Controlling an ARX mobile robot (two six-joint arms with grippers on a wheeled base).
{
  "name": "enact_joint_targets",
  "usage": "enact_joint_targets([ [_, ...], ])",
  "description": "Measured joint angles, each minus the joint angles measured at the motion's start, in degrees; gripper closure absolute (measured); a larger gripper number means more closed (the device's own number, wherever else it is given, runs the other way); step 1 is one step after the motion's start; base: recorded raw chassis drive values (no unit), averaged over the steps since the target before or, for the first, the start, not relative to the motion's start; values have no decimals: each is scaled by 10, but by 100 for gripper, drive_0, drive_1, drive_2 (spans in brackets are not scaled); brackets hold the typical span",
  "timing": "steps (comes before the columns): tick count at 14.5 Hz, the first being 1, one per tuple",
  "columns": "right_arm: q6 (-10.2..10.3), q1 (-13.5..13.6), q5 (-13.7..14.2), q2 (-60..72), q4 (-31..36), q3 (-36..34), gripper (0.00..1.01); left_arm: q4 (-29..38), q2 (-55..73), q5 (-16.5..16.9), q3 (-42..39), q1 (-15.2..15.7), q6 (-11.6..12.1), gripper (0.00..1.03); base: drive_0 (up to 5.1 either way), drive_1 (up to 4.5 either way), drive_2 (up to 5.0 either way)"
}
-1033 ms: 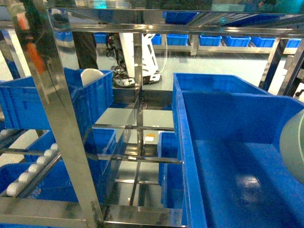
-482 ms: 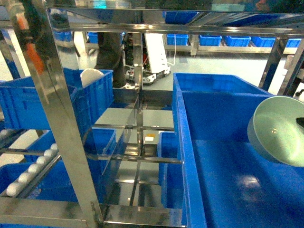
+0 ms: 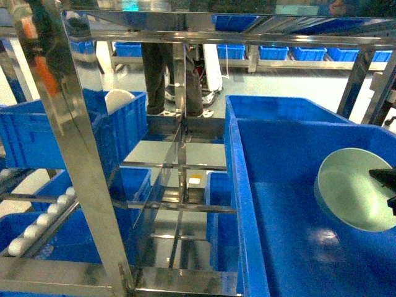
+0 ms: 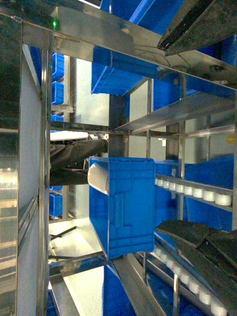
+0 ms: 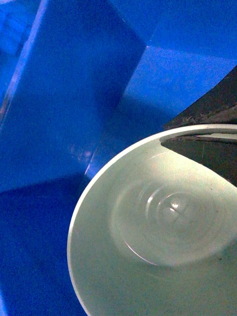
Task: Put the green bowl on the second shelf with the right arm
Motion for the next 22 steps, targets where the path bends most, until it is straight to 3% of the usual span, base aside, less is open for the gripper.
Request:
enact_joint_targets([
  [2,-4,4,-2,12,0,14,99,0,0,0,0,0,0,5,0,0,0],
  [5,8,15,-1,15,-11,55,96,0,0,0,0,0,0,5,0,0,0],
  [13,25,17,-1,10,-14,33,25,0,0,0,0,0,0,5,0,0,0],
  [15,52,18,2,-7,21,1,2,0,0,0,0,0,0,5,0,0,0],
  [19,104,35,33,-90,143,-114,3,0,0,0,0,0,0,5,0,0,0],
  [22,132,52,58,-188,212,-243,3,0,0,0,0,0,0,5,0,0,0],
])
